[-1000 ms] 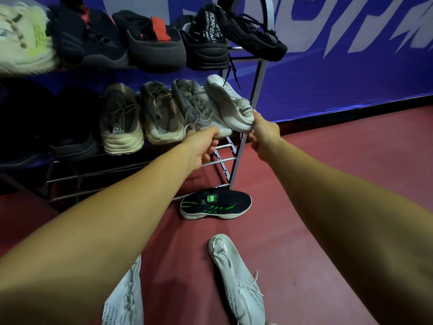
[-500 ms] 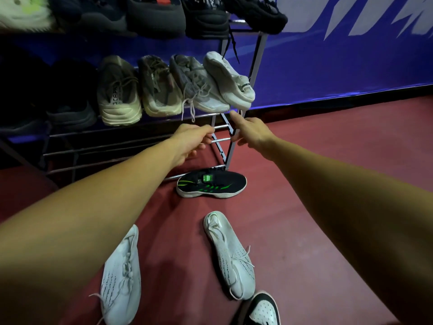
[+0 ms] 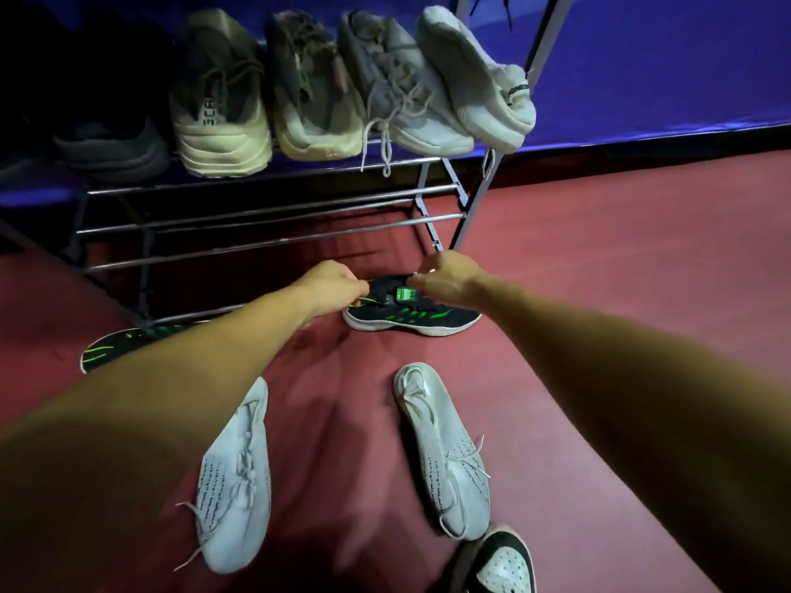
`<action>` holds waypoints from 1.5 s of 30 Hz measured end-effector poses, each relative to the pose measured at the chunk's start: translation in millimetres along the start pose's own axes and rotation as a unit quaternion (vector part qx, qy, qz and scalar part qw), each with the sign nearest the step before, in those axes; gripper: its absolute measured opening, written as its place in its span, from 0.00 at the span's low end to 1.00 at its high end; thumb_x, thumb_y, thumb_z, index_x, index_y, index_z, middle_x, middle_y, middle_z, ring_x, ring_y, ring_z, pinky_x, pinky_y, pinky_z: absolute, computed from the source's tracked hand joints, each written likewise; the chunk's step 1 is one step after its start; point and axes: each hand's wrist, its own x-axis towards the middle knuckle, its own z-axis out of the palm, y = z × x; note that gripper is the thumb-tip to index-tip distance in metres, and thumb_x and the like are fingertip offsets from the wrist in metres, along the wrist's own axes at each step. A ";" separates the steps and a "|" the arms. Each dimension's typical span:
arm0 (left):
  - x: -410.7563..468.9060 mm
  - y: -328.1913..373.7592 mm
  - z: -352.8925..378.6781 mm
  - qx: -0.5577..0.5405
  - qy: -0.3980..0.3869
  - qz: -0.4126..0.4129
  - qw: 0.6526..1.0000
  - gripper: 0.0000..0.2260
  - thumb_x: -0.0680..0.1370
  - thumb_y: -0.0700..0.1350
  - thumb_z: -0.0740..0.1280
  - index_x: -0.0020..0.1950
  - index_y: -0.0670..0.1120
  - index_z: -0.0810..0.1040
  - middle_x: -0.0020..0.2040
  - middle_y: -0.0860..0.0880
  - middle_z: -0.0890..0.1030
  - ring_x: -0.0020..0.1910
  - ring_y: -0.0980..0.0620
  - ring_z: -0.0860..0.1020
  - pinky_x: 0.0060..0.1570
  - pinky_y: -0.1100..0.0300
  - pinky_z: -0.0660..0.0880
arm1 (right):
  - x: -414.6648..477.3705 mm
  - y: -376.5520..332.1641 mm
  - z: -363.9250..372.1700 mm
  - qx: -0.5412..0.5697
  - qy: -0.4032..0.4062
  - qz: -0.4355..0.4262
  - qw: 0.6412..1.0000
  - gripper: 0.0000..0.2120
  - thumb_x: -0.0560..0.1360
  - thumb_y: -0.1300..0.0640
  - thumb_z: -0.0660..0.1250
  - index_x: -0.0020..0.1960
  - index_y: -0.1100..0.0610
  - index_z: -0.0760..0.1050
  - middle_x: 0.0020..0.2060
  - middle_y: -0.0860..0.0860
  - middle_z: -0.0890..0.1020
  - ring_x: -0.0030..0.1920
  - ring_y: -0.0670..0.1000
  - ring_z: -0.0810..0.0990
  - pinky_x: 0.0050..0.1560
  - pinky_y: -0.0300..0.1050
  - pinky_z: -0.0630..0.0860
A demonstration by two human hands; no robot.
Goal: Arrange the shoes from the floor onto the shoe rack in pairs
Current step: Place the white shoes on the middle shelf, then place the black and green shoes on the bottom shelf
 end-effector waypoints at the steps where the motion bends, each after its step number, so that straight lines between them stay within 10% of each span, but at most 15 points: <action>1: 5.4 -2.7 3.2 0.018 -0.007 0.000 1.000 0.06 0.75 0.45 0.69 0.41 0.44 0.82 0.38 0.46 0.80 0.34 0.50 0.74 0.36 0.60 0.67 | 3.2 1.9 8.1 -0.031 -0.014 -0.006 0.999 0.18 0.79 0.46 0.63 0.51 0.62 0.80 0.49 0.61 0.83 0.47 0.60 0.78 0.44 0.45 0.71; 6: 34.2 -10.7 23.4 0.131 -0.042 0.012 0.990 0.05 0.75 0.46 0.70 0.47 0.46 0.82 0.48 0.46 0.83 0.49 0.46 0.80 0.43 0.61 0.71 | 30.8 15.0 37.1 -0.046 -0.078 -0.006 0.996 0.16 0.81 0.53 0.63 0.66 0.59 0.77 0.61 0.59 0.80 0.54 0.58 0.77 0.46 0.42 0.65; 10: 59.3 -26.9 52.8 0.180 -0.058 0.019 0.982 0.09 0.76 0.44 0.69 0.53 0.44 0.82 0.54 0.45 0.83 0.55 0.45 0.80 0.51 0.58 0.75 | 61.8 27.7 60.9 -0.084 -0.083 -0.018 0.993 0.14 0.76 0.49 0.66 0.53 0.60 0.80 0.54 0.59 0.83 0.51 0.60 0.78 0.46 0.44 0.71; 15: 85.3 -49.8 81.1 0.173 -0.029 0.039 0.984 0.05 0.72 0.41 0.70 0.46 0.48 0.78 0.49 0.47 0.82 0.50 0.45 0.79 0.44 0.60 0.71 | 79.9 42.0 86.2 -0.103 -0.089 0.015 0.991 0.11 0.70 0.50 0.70 0.48 0.55 0.79 0.43 0.54 0.78 0.44 0.58 0.77 0.40 0.43 0.68; 21: 105.5 -67.7 95.2 0.176 0.022 0.054 0.983 0.13 0.68 0.42 0.71 0.36 0.54 0.68 0.46 0.47 0.77 0.46 0.42 0.78 0.47 0.53 0.76 | 91.0 58.1 106.3 -0.117 -0.031 0.022 0.992 0.13 0.72 0.54 0.69 0.56 0.52 0.78 0.53 0.54 0.80 0.52 0.59 0.81 0.44 0.47 0.74; 45: -34.0 -20.5 -49.0 0.228 0.005 0.083 0.970 0.02 0.67 0.45 0.71 0.36 0.49 0.81 0.32 0.55 0.80 0.38 0.51 0.79 0.40 0.61 0.77 | -5.5 -72.8 41.8 -0.219 0.008 -0.084 0.972 0.13 0.76 0.53 0.61 0.57 0.54 0.79 0.54 0.54 0.81 0.52 0.60 0.80 0.43 0.47 0.71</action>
